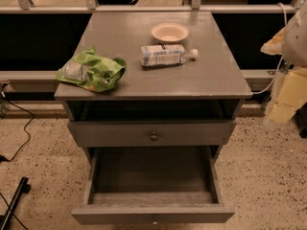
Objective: Place blue plastic bottle into middle drawer
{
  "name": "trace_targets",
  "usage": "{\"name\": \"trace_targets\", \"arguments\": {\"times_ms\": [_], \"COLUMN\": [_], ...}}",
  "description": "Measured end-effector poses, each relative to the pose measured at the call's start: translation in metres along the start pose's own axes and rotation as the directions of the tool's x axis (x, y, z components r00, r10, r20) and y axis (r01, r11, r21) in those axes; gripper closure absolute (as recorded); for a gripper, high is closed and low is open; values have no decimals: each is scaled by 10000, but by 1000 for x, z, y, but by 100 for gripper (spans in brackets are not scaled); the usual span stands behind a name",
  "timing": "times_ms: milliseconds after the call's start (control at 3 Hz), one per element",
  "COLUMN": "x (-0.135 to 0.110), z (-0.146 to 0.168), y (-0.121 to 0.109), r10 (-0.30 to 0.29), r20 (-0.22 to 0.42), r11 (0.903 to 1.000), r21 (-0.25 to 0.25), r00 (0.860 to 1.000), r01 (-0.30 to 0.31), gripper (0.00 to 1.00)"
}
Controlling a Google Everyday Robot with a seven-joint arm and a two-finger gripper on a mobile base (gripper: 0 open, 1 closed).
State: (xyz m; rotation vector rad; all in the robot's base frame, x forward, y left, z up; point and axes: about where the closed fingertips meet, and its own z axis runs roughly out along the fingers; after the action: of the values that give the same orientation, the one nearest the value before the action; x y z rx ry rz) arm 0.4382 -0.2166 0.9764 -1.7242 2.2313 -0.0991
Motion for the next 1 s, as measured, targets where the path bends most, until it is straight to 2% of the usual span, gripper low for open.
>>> {"name": "trace_targets", "arguments": {"times_ms": [667, 1000], "x": [-8, -43], "z": [2, 12], "y": [-5, -37], "r10": [-154, -879], "r20": [180, 301], "r11": [9999, 9958], "r21": [35, 271], "r00": [9997, 9957], "r01": [153, 871], "gripper": [0, 0]}}
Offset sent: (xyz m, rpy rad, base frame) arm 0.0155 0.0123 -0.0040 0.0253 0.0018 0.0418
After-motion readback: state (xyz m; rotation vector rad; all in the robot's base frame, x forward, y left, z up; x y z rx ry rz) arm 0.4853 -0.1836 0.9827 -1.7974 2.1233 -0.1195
